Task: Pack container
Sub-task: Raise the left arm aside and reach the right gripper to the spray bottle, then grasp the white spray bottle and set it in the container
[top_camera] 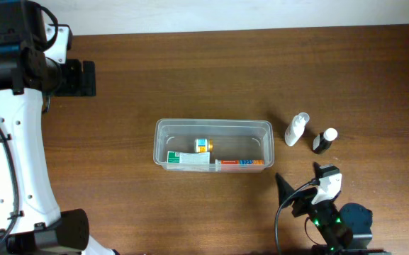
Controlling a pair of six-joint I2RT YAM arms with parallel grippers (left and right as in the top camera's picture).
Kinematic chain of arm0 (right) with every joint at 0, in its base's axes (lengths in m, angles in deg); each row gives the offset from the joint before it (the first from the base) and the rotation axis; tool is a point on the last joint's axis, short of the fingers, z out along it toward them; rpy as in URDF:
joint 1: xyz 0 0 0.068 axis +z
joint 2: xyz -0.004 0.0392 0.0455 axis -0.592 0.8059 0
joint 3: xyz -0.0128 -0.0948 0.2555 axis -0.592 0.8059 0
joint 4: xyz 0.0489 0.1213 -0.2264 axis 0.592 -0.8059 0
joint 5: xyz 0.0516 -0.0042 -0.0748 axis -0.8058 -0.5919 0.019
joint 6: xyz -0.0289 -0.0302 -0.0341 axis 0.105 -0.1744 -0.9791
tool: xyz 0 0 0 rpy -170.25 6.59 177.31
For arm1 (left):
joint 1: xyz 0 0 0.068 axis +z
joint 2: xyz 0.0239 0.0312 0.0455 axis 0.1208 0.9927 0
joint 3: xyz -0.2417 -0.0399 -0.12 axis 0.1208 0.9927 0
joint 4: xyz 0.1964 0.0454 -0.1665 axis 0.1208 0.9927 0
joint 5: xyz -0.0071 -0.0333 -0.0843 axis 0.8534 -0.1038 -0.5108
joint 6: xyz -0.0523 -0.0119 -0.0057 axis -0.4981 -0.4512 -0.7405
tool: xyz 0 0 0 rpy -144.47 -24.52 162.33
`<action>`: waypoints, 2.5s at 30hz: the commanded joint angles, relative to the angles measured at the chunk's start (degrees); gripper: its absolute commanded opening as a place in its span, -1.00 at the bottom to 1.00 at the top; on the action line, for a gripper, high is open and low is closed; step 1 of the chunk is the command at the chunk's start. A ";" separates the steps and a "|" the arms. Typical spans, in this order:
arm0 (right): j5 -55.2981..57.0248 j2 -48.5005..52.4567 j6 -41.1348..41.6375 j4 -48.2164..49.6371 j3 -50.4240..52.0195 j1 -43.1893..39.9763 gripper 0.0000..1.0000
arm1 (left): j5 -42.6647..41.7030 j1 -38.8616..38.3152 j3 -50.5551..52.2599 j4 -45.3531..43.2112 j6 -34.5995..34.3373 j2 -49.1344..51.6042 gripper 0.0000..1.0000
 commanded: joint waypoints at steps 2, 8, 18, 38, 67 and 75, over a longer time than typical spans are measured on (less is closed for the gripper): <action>-10.05 -0.26 14.86 2.60 -2.19 -0.17 0.97 | -0.85 0.07 -0.31 -0.20 -1.14 -0.33 0.99; -2.19 12.07 12.00 -3.56 -19.76 -0.17 0.97 | -0.83 0.07 -0.31 -0.15 -1.14 -0.33 0.99; 4.98 60.96 2.14 -36.61 -66.86 -0.11 0.76 | -0.83 0.07 -0.31 -0.15 -1.14 -0.33 0.99; 17.81 97.85 8.11 -31.78 -71.45 -0.11 -0.04 | -0.83 0.07 -0.31 -0.15 -1.14 -0.33 0.99; 19.98 84.91 17.11 -55.28 -94.14 15.96 -0.91 | -0.83 0.07 -0.31 -0.15 -1.14 -0.33 0.99; 22.29 89.83 23.41 -51.82 -86.14 24.22 -0.92 | -0.85 0.07 -0.31 -0.15 -1.14 -0.33 0.99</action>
